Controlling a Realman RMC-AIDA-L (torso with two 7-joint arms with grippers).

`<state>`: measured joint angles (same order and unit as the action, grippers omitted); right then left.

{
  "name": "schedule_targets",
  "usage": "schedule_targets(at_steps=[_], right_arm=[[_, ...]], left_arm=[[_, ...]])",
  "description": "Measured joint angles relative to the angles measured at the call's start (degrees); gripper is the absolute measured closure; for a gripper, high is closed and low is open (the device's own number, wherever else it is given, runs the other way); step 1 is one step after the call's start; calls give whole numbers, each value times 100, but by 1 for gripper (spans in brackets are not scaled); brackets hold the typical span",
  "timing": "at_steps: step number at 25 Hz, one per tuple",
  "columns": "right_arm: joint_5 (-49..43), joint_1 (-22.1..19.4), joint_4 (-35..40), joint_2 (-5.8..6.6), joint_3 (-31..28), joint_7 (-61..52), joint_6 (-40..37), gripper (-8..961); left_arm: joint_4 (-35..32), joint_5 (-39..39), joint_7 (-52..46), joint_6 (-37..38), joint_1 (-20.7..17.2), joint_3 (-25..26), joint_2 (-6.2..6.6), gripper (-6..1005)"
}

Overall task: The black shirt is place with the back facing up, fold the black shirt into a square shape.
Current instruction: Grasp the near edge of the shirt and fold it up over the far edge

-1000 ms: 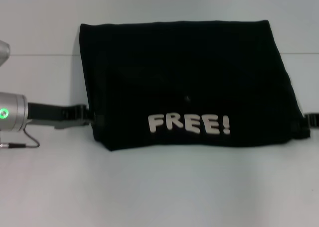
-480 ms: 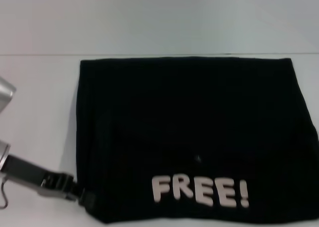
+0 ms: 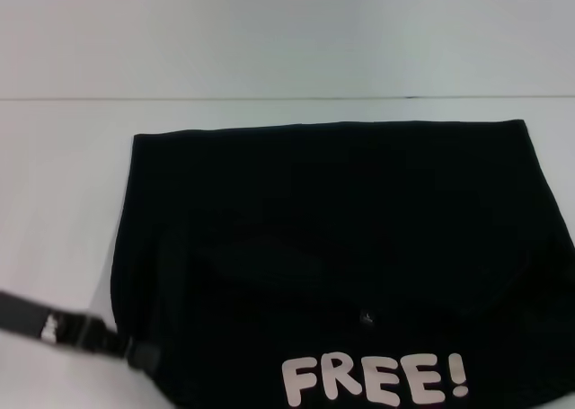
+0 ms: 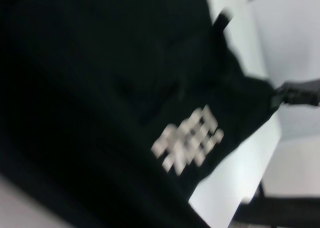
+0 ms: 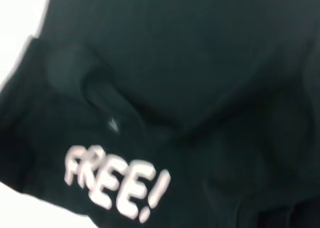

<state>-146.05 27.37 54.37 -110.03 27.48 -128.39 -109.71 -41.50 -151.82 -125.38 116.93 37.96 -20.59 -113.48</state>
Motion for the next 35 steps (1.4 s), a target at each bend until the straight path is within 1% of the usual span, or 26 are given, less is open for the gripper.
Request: schedule_targets(at_steps=[3,4,6,8,10,11,12,14,15,17,19,20,24,26,29,33,35], right_arm=[[64,226,-65,79,-576,159,-22,885],[109,295,-105,110,-713,184,46,885],[212,418,-219,172,-927,189,346,885],[319,528,-426,230,-1042,131,884,885],[428,648,-738,276,-1074,56,1473,885],[482,719,-925,292,-1075,29,1740,885],[515,808,-1158,309,-1066,17,2094,884],[526,949,-1495,300,-1045,3,2647,884],[525,1020,-1617,275,-1039,0,2926,884],[517,1167,-1872,199,-1021,-2,3483,884],[511,1311,-2048,103,-926,-4,4029,884],[503,1361,-2089,63,-851,-20,4209,884],[483,1551,-2163,-195,-229,-306,5181,884],[482,1610,-2161,-299,55,-451,5579,884],[481,1707,-2157,-364,338,-597,5936,883],[487,1823,-2123,-394,485,-700,6255,883],[487,1884,-2139,-405,500,-702,6414,883]], left_arm=[[31,160,-145,-113,114,384,107,955],[67,191,-315,-302,174,546,153,955],[134,213,-700,-823,270,710,221,955],[217,229,-1052,-1457,355,755,259,955],[349,308,-1201,-1927,434,754,267,954],[476,368,-1269,-2299,503,750,272,954],[529,375,-1289,-2445,536,742,272,954],[725,386,-1362,-2987,661,685,258,954],[884,389,-1410,-3390,750,626,235,954],[1080,392,-1449,-3968,857,559,176,954],[1180,393,-1462,-4401,944,498,102,954],[1197,393,-1463,-4560,975,463,72,954],[1153,398,-1376,-5105,1120,305,-113,955],[1102,458,-1277,-5287,1148,302,-171,955],[1082,675,-1195,-5608,1176,268,-204,955],[1081,765,-1194,-6062,1220,223,-206,955],[1086,766,-1186,-6410,1235,116,-215,955]])
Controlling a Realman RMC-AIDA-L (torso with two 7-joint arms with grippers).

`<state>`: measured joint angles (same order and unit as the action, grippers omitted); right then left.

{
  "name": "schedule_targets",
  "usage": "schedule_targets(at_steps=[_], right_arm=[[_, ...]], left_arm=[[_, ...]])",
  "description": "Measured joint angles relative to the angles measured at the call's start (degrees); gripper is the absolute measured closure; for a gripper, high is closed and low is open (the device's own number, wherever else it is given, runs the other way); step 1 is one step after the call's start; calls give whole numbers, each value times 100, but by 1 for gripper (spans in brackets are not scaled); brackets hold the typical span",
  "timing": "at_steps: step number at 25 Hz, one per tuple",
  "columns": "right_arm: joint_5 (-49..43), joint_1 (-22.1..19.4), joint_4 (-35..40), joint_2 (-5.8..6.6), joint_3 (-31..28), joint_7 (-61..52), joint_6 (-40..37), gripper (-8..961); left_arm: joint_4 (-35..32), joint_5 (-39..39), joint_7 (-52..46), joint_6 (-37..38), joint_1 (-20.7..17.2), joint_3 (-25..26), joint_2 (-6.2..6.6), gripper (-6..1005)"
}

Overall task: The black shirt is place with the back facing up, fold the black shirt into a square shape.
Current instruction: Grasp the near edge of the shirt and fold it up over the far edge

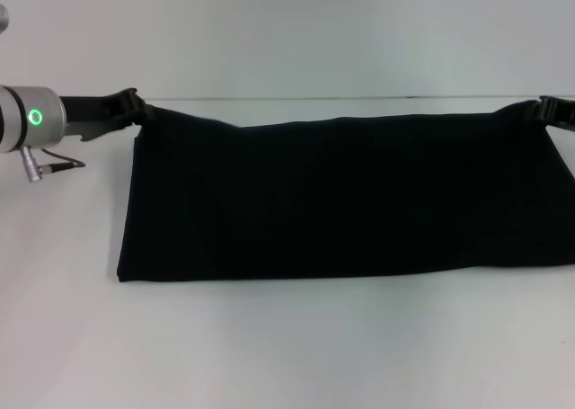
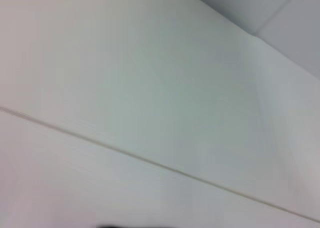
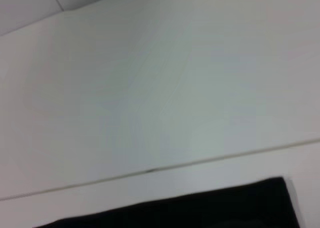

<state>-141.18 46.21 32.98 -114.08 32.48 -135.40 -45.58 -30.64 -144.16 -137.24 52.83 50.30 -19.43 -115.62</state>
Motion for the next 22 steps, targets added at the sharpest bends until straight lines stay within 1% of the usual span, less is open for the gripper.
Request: schedule_targets(at_steps=[3,5,8,12,15,18,22], right_arm=[[-8,51,-59,-38,132,-1,311,883],[-10,80,-121,-68,242,-2,520,883],[-11,126,-200,-91,391,-6,756,883],[-13,186,-246,-107,517,-12,988,882],[-15,220,-243,-106,526,-31,1073,882],[-19,252,-262,-94,536,-44,1180,882],[-23,257,-275,-89,547,-46,1333,882]], left_arm=[[6,13,8,-482,-2,-316,-87,955],[-4,14,8,-671,-9,-462,-149,955],[-4,14,9,-862,-6,-543,-217,955],[-15,14,8,-925,22,-565,-220,954],[-34,14,9,-928,40,-601,-202,954],[-65,15,10,-955,47,-614,-211,954],[-52,15,12,-1169,65,-636,-229,954]])
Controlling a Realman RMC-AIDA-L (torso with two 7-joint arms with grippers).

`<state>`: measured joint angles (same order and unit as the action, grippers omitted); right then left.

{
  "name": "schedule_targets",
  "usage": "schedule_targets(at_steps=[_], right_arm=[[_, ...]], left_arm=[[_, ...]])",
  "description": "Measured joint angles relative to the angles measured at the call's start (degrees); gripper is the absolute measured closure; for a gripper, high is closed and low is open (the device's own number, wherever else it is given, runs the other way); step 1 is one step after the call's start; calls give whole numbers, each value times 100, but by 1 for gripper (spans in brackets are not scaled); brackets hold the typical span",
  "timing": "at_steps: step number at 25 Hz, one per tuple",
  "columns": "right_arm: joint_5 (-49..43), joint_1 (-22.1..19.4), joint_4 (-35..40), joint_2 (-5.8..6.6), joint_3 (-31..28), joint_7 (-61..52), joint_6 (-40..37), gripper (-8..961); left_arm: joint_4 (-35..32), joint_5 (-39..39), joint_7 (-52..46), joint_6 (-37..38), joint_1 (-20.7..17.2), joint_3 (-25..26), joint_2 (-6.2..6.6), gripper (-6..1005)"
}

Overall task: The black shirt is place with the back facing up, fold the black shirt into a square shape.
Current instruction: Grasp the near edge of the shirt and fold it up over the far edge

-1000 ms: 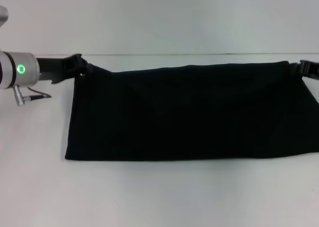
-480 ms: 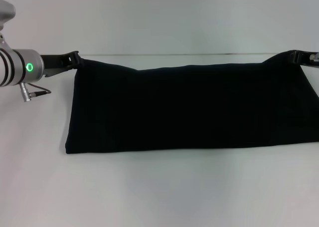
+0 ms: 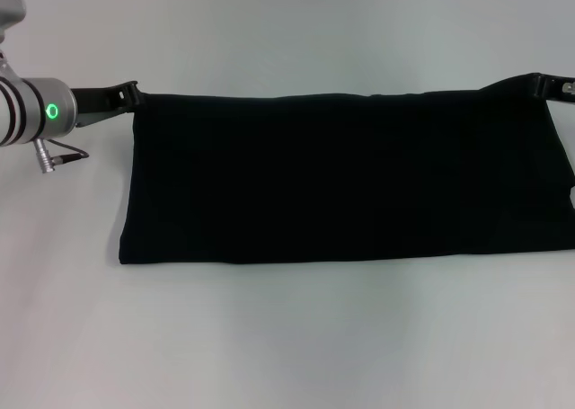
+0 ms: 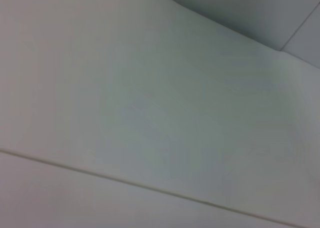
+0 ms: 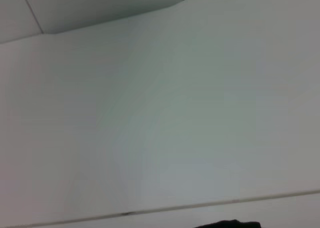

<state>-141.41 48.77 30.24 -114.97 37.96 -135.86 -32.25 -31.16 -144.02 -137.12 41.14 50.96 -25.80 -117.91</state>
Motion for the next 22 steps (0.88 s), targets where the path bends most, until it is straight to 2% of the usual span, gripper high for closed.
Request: schedule_targets(at_steps=[8,16,18,22], right_arm=[[0,43,0,5,14,-1,166,881],[0,101,-121,14,319,-2,366,881],[0,106,-147,37,348,-2,356,881],[-132,212,-317,192,405,-99,334,880]], left_arm=[[20,0,0,-339,66,-225,-61,955],[40,1,-35,-626,76,-537,-128,955],[40,0,-16,-666,56,-572,-146,955],[81,2,-46,-676,48,-586,-154,955]])
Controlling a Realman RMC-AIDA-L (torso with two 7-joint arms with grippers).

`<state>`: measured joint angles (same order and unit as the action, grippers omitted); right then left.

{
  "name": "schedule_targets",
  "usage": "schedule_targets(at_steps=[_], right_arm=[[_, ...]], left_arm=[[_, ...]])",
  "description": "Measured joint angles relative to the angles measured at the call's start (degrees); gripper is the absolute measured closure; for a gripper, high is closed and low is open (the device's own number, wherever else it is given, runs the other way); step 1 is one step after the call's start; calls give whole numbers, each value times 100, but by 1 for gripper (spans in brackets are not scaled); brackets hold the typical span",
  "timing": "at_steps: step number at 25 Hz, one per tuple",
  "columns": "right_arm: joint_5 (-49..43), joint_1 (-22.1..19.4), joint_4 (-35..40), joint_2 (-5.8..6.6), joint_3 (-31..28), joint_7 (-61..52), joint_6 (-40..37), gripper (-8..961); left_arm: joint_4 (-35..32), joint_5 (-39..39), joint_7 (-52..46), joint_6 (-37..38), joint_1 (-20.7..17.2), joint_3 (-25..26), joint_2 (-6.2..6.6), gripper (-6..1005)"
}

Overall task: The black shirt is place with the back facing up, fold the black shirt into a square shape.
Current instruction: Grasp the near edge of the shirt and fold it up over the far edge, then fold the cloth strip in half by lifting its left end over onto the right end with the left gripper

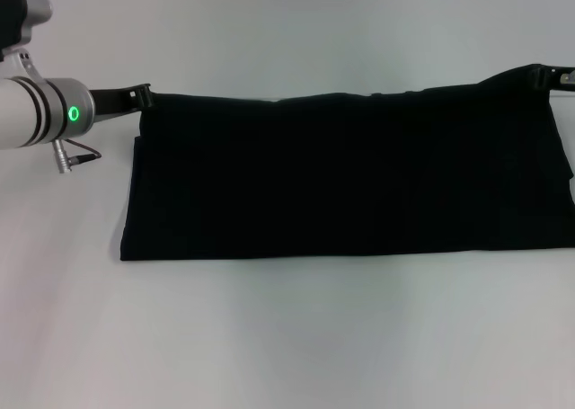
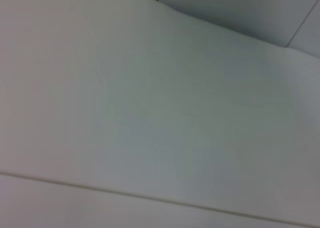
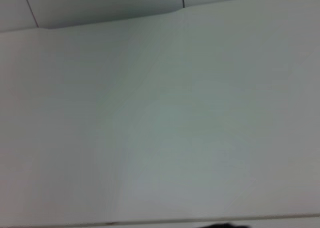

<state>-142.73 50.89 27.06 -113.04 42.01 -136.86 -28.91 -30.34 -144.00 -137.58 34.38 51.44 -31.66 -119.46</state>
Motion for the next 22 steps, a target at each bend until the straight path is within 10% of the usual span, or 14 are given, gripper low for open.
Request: schedule_targets(at_steps=[6,10,18,22], right_arm=[[-778,224,45,350,-1,-989,-458,810],[-524,0,868,411,-189,-1010,-1405,669],[2824,-1565,1756,-22,-330,1256,-3052,222],[4258,-2279,1356,-199,-533,2640,-4135,166]], left_arm=[[1,46,-524,588,48,9,111,954],[-309,296,-1163,1795,-119,92,330,756],[-517,2369,-48,3846,-1228,389,391,482],[-373,2433,47,4810,-1677,949,371,457]])
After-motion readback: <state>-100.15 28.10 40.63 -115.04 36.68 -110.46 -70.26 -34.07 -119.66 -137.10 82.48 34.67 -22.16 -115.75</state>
